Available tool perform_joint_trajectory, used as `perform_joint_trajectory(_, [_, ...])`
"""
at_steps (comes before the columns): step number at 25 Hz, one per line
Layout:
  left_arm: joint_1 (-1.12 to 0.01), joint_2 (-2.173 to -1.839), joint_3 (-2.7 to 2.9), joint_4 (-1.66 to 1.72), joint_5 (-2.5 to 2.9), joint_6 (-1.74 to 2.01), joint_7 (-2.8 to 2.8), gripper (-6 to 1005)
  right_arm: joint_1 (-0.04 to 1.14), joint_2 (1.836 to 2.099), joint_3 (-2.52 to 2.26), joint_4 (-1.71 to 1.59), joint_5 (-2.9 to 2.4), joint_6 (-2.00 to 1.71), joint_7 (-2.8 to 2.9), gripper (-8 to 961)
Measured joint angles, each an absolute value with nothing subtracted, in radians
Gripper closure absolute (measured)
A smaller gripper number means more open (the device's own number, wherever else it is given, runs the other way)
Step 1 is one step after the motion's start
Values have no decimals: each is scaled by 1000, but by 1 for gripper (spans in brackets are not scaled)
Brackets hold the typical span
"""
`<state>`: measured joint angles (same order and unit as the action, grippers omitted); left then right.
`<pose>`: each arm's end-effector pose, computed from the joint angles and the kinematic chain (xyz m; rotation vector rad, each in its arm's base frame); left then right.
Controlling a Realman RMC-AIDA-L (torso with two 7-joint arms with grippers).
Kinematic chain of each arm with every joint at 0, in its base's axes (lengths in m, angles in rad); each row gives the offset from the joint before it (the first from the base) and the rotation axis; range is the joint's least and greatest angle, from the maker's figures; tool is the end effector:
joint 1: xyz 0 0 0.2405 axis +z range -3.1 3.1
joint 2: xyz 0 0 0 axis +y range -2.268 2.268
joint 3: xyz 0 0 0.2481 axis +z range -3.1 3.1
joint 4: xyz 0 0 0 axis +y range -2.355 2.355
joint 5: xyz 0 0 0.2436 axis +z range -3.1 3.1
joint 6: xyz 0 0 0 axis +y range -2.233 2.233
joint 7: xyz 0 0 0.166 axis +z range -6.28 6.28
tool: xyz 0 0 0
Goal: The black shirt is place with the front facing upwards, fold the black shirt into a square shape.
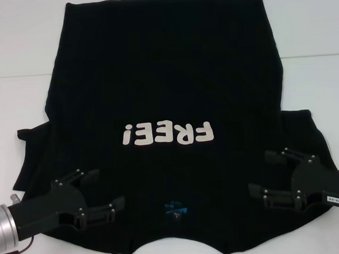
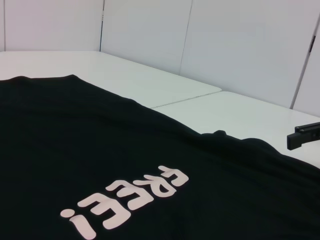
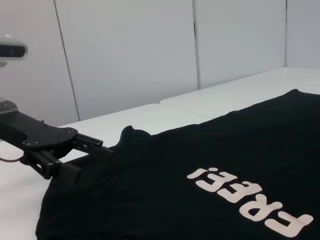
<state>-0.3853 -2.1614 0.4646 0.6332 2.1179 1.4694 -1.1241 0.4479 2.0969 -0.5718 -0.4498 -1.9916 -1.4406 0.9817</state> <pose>-0.3365 0.3136 -0.0324 -2.5214 -0.6537 -0.5969 0.3188 0.3262 -0.0492 -2.5815 0.5028 0.6644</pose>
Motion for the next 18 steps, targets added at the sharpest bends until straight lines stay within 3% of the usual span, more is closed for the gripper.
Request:
perform_joint_trajectory(14, [-383, -2161, 452, 632, 2116, 1477, -1171, 72, 448, 2097, -572, -449, -1992, -1445, 983, 11])
perform_joint_trajectory(18, [-408, -2140, 396, 639, 2116, 1477, -1424, 79, 448, 2097, -571, -449, -1991, -1445, 990, 11])
